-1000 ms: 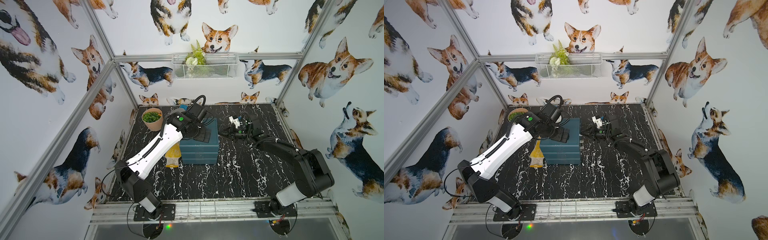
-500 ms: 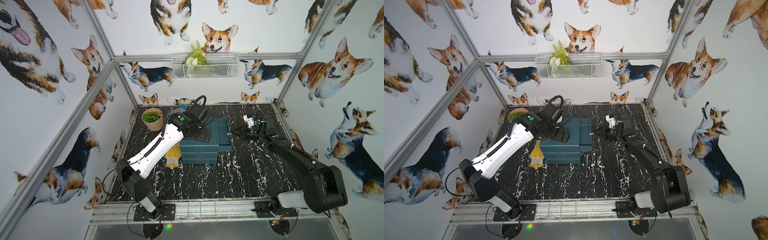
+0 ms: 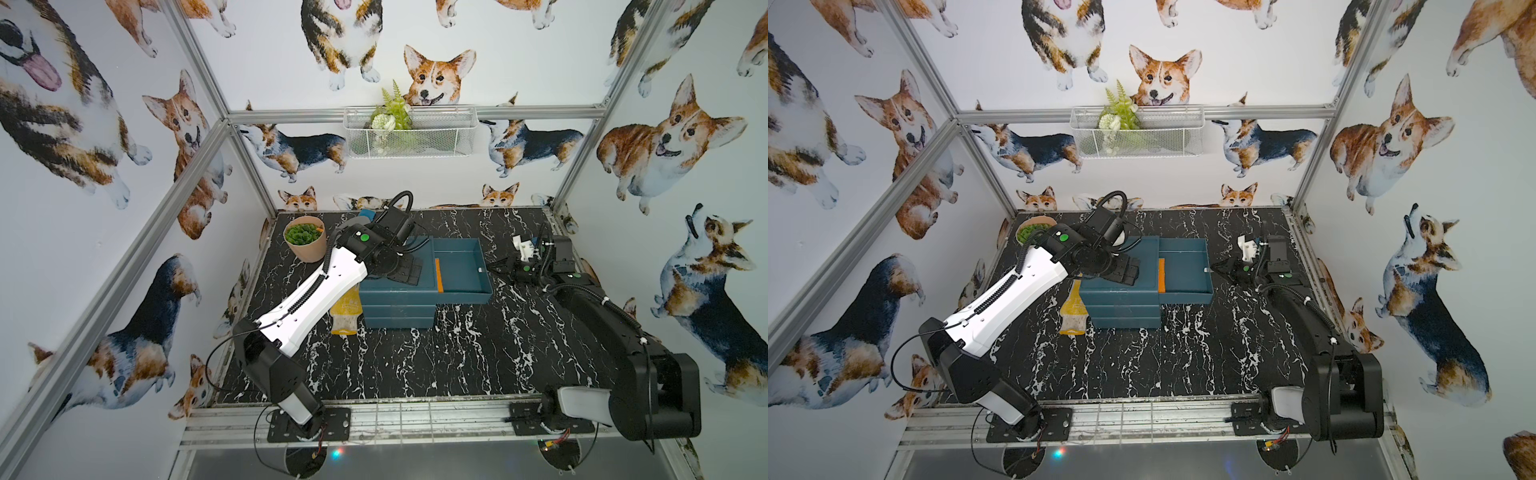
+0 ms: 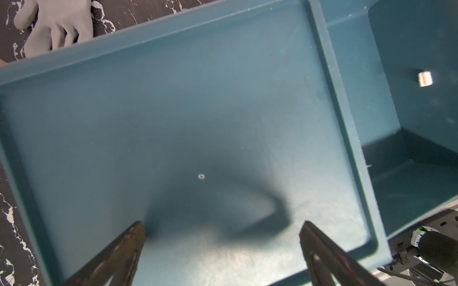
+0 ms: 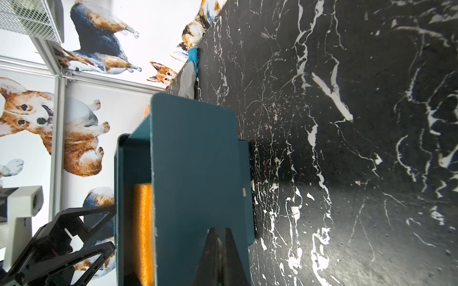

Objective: Take the sponge out of the drawer
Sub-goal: Open the drawer in the storage box.

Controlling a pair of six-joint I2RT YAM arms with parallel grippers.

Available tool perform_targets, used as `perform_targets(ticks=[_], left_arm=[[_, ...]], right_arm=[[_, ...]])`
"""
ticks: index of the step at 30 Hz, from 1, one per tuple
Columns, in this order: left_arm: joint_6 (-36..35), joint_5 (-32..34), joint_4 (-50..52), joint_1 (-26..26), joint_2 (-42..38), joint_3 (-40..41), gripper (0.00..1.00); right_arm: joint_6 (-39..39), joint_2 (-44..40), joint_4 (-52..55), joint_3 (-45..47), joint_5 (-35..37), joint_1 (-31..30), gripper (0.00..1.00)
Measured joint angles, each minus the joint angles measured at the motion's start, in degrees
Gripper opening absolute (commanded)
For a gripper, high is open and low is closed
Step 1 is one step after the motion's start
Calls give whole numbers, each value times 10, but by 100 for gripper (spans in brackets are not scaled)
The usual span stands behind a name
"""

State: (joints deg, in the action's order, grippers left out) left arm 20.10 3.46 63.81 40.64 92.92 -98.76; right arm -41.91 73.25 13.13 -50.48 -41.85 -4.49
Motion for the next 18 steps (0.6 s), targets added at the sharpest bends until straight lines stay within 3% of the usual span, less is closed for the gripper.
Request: perform_targets(ticks=[18], left_arm=[[-2, -9, -4, 0, -9, 7, 100]], right_arm=[[59, -5, 89, -44, 54, 7, 0]])
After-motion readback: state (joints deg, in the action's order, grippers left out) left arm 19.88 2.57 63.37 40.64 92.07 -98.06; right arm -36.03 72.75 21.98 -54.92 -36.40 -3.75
